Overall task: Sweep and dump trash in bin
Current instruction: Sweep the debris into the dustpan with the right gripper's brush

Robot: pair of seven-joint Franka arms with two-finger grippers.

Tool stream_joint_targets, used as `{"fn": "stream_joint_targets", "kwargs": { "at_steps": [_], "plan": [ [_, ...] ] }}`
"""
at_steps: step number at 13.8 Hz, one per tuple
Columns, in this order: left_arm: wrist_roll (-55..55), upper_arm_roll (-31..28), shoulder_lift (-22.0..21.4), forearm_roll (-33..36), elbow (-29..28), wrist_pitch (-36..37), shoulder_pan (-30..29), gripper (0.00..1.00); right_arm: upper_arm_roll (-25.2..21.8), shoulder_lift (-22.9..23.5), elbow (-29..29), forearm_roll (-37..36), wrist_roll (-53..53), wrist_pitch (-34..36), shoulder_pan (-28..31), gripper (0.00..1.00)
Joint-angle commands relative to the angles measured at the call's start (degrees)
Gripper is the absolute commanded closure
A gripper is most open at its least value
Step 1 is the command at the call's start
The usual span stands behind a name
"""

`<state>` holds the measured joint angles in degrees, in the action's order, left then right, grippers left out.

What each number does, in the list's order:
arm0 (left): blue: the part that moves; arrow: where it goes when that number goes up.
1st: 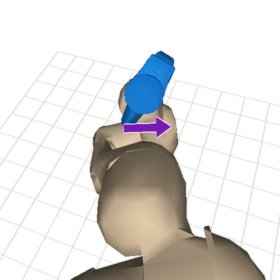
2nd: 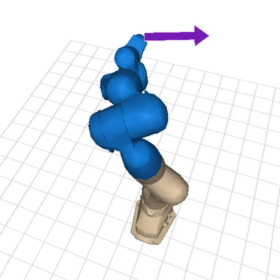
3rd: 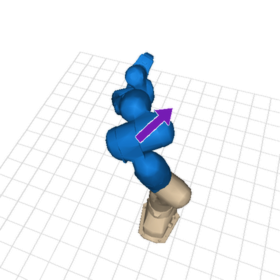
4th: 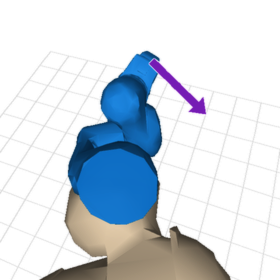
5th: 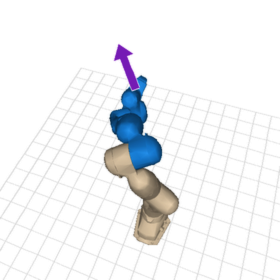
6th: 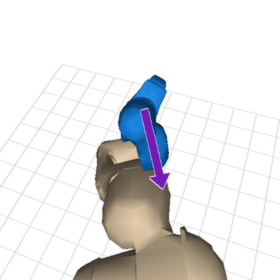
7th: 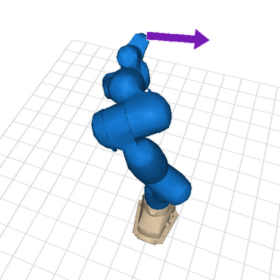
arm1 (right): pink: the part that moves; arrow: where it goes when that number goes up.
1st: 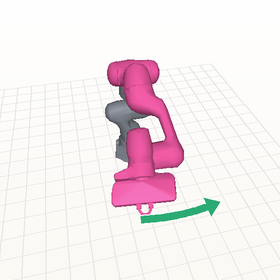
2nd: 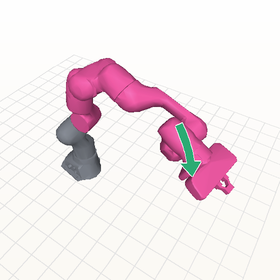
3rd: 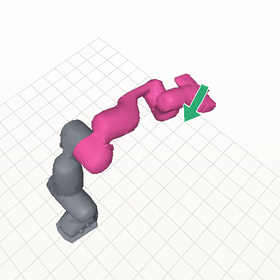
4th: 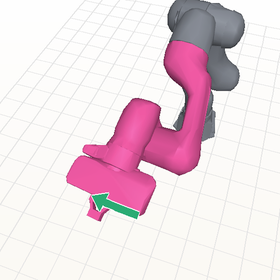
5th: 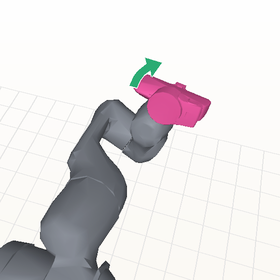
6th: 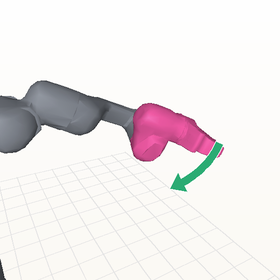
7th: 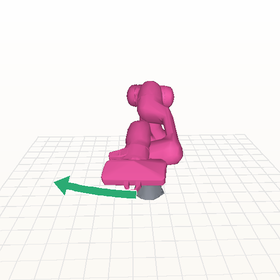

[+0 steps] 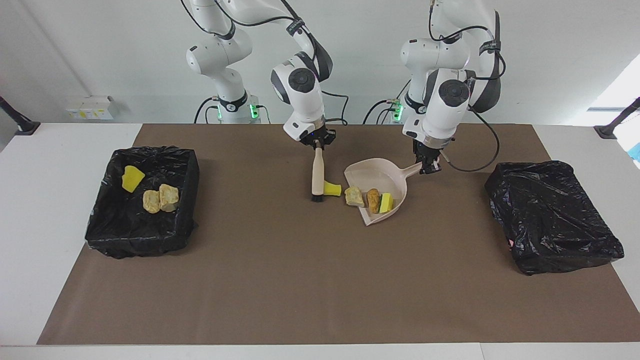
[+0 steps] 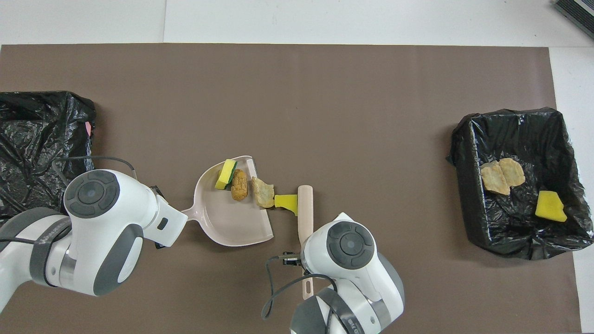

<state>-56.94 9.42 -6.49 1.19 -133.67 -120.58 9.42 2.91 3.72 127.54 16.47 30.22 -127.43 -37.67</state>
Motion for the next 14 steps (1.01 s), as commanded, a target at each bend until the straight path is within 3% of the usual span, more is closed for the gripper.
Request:
{"fn": "stream_joint_targets", "kwargs": {
  "at_steps": [1, 4, 6, 7, 10, 14],
  "plan": [
    [1.57, -0.37, -0.28, -0.05, -0.97, -1.50, 0.69, 1.00, 0.43, 8.91, -10.44, -0.74, -5.07, 0.08, 0.14, 1.00],
    [1.57, -0.37, -0.28, -0.05, -0.97, -1.50, 0.69, 1.00, 0.87, 11.13, -13.72, 1.18, -10.97, -4.29, -0.91, 1.00],
    [1.57, -0.37, -0.28, -0.05, -0.97, -1.50, 0.51, 1.00, 0.78, 11.22, -13.46, 10.74, -11.50, -7.31, -2.76, 1.00],
    [1.39, -0.37, -0.28, -0.05, -0.97, -1.50, 0.25, 1.00, 0.70, 11.04, -13.03, 10.95, -10.98, -6.96, -2.59, 1.00],
    [1.92, -0.45, 0.16, -2.14, -0.45, -1.59, -0.01, 1.00, 0.17, 8.86, -13.11, 10.78, -6.60, 0.92, -2.15, 1.00],
    [1.92, -0.54, 0.16, -6.89, 0.69, -1.77, -1.68, 1.00, -0.01, 3.14, -11.88, 3.68, 3.42, 11.05, -0.13, 1.00]
  ]
}}
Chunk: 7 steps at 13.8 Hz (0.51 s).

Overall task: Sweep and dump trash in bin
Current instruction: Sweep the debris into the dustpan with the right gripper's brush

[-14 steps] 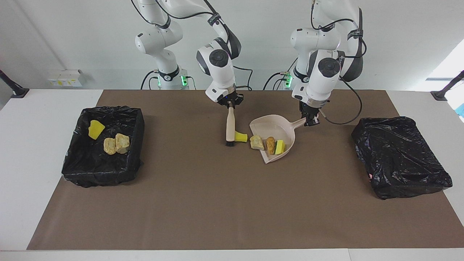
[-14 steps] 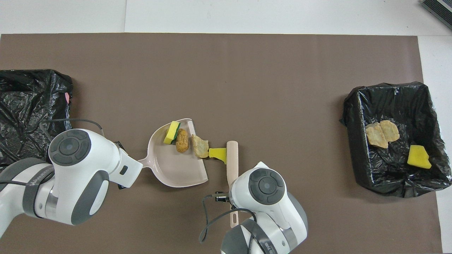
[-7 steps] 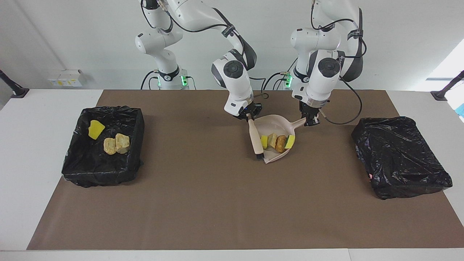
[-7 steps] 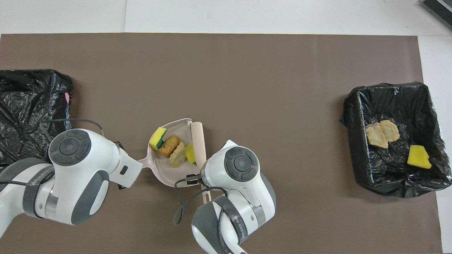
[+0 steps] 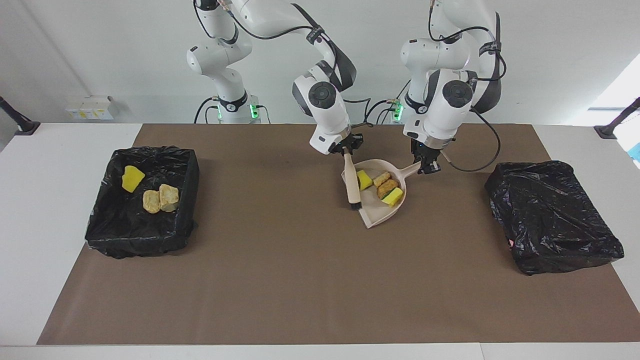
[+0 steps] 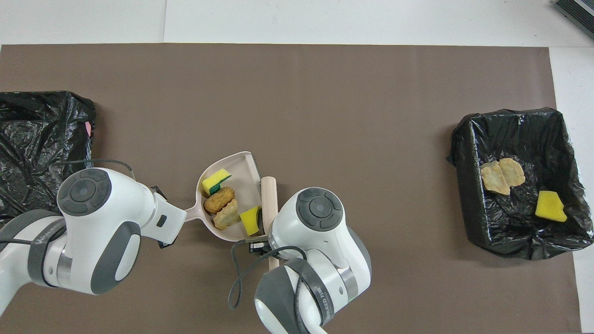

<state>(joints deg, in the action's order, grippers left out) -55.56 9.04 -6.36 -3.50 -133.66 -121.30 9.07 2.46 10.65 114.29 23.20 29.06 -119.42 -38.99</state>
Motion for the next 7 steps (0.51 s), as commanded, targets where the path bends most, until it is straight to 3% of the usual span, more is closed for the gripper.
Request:
{"fn": "stream_joint_targets", "kwargs": {
  "at_steps": [1, 7],
  "plan": [
    [0.54, -0.16, 0.03, -2.83, 1.20, -0.95, -1.68, 1.00, 0.44, -4.40, 1.46, -3.94, 5.12, 3.74, 1.11, 1.00],
    [0.46, -0.25, -0.67, -6.17, 3.75, 0.27, -3.70, 1.00, 0.36, -8.97, 1.46, -9.92, 6.10, 4.63, 3.57, 1.00]
  ]
}}
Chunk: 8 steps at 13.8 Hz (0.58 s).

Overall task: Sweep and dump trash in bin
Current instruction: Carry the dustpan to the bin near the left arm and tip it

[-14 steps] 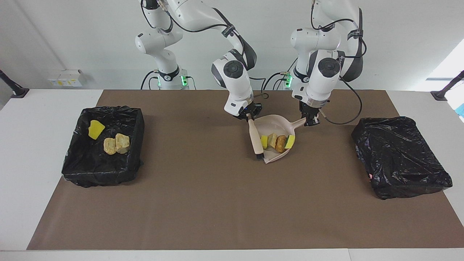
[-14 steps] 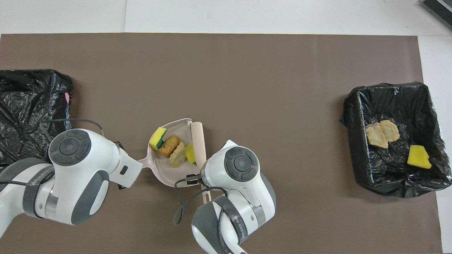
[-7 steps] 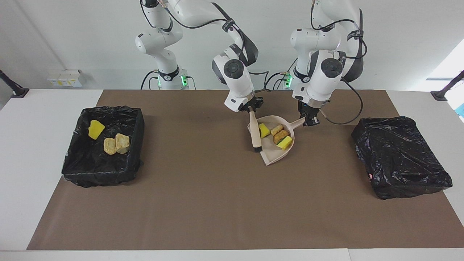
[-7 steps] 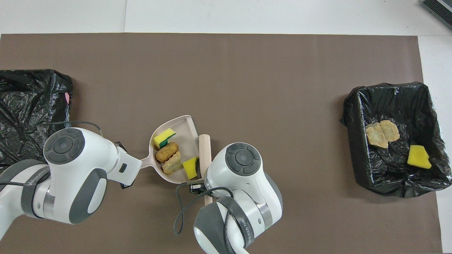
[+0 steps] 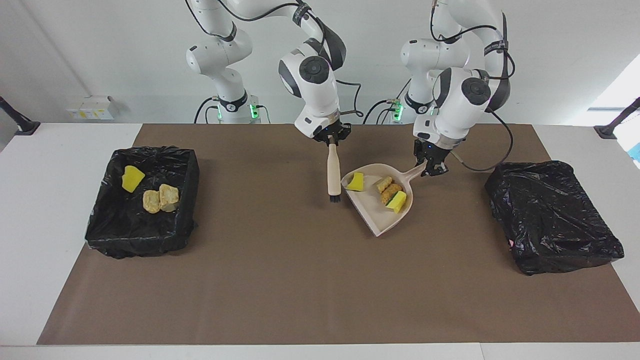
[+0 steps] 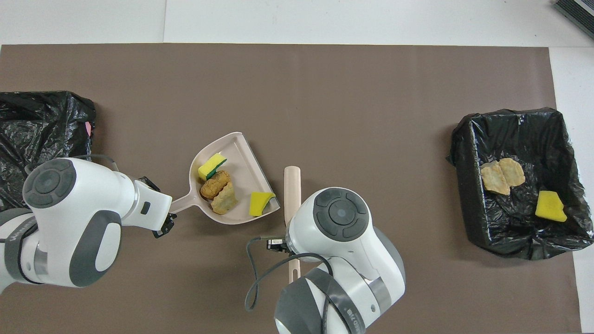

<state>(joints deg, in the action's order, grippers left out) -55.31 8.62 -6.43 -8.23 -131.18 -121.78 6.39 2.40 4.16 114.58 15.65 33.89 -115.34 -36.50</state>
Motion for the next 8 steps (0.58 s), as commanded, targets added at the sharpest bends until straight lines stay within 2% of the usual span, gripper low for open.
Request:
{"fn": "stream_joint_targets", "kwargs": {
  "at_steps": [1, 3, 4, 8],
  "plan": [
    [0.21, 0.17, -0.69, -1.70, 1.89, 1.19, -1.03, 1.00, 0.50, -2.49, 1.18, -3.08, 1.53, 0.47, 1.08, 1.00],
    [0.12, 0.09, -0.87, -1.79, 3.99, 4.25, -2.42, 1.00, 1.03, -3.71, 2.74, -3.17, 2.06, 0.21, 0.99, 1.00],
    [-0.05, 0.09, -0.87, -1.79, 5.92, 7.31, -3.22, 1.00, 1.12, -5.81, 5.89, -3.08, 2.06, -1.10, 0.12, 1.00],
    [-0.67, -0.79, -0.87, -1.79, 13.57, 16.73, -6.82, 1.00, 1.12, -7.06, 11.18, -4.31, 8.37, -4.87, -6.72, 1.00]
  ]
}}
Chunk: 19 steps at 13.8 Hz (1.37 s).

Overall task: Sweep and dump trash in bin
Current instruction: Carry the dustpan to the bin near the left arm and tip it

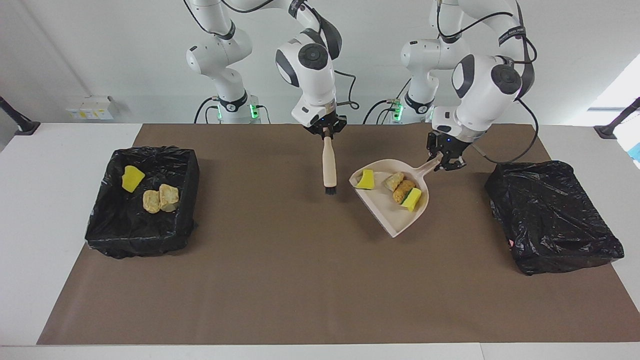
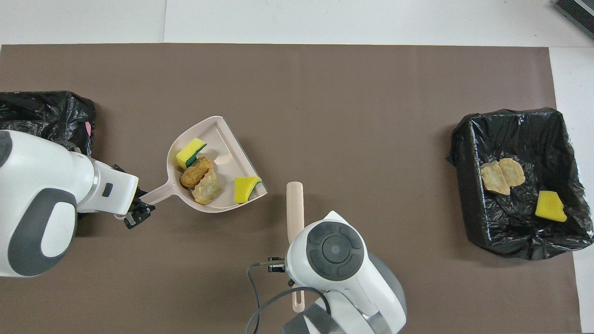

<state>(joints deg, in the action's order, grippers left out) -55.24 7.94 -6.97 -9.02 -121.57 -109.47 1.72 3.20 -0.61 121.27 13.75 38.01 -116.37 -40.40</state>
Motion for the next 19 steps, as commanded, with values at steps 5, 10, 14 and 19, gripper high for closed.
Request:
{"fn": "stream_joint_targets", "kwargs": {
  "at_steps": [5, 10, 14, 19],
  "plan": [
    [-3.81, -0.21, 0.46, -0.39, 13.71, 12.69, -10.14, 1.00, 0.31, 2.53, 6.61, -4.34, 13.47, -13.25, -12.22, 1.00],
    [-12.60, -0.47, 4.66, 1.45, 21.97, 12.96, -23.58, 1.00, 0.31, 5.18, 6.70, -4.70, 14.37, -17.66, -13.04, 1.00],
    [-19.09, -0.74, 11.53, 9.54, 32.97, 15.78, -29.29, 1.00, 0.31, 5.62, 4.42, -4.52, 14.72, -16.18, -12.34, 0.00],
    [-30.97, -1.61, 15.58, 18.41, 35.62, 10.08, -33.36, 1.00, -0.13, 5.01, -6.82, -4.78, 8.07, -1.96, -4.97, 0.00]
  ]
}}
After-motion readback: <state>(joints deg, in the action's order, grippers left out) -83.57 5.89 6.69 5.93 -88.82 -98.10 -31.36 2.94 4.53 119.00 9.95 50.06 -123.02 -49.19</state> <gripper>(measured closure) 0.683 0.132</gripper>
